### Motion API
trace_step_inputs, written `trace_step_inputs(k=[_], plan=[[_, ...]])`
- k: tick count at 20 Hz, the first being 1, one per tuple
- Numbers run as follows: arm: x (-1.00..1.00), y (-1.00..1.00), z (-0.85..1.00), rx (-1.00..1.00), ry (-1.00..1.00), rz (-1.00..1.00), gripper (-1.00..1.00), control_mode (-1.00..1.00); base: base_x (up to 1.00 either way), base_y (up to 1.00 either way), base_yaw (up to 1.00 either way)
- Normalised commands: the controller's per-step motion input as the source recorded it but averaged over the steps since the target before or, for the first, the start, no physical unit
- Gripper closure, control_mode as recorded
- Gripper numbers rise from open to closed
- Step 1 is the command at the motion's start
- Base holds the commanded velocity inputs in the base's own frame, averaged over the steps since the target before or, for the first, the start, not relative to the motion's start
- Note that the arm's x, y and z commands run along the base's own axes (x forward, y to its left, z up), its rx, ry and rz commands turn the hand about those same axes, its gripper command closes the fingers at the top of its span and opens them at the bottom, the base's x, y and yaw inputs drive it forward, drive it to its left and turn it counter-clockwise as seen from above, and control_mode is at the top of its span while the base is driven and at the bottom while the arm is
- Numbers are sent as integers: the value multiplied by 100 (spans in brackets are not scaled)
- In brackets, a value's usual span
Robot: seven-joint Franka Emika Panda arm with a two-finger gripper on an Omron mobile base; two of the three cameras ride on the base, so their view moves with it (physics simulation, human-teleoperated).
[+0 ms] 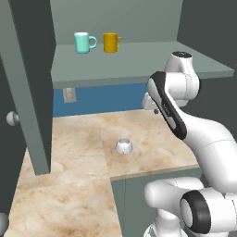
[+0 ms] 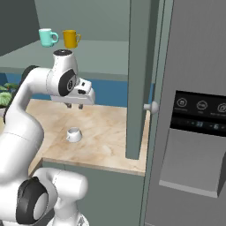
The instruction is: Pick the mug on the counter and place it in the cabinet with the handle facing the right, like the mugs already inside.
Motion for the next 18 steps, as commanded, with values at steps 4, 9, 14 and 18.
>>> trace_step_inputs(k=[4,9,14,18], plan=[[-17,20,0,0,-1,0,-100,-100,0,0,0],[-30,55,-9,-5,-7,0,-100,-100,0,0,0],[-12,50,-43,-2,-4,-1,-100,-100,0,0,0],[-1,34,-22,2,0,-4,-100,-100,0,0,0]])
